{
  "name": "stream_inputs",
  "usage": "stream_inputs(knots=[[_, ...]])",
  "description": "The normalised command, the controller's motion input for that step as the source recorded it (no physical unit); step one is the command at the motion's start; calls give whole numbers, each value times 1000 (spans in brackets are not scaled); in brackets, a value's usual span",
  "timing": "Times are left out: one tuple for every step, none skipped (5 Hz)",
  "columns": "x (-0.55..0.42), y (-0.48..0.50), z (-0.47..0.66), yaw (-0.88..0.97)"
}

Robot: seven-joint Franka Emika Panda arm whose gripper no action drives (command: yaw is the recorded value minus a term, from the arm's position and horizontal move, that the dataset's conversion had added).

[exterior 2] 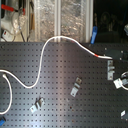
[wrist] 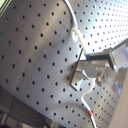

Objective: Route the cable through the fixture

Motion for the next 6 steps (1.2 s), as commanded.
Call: stream_inputs(knots=[[-17,3,32,0],[-308,72,131,0],[-488,205,235,-120],[-461,300,280,-291],[-373,284,337,-403],[-252,236,319,-551]])
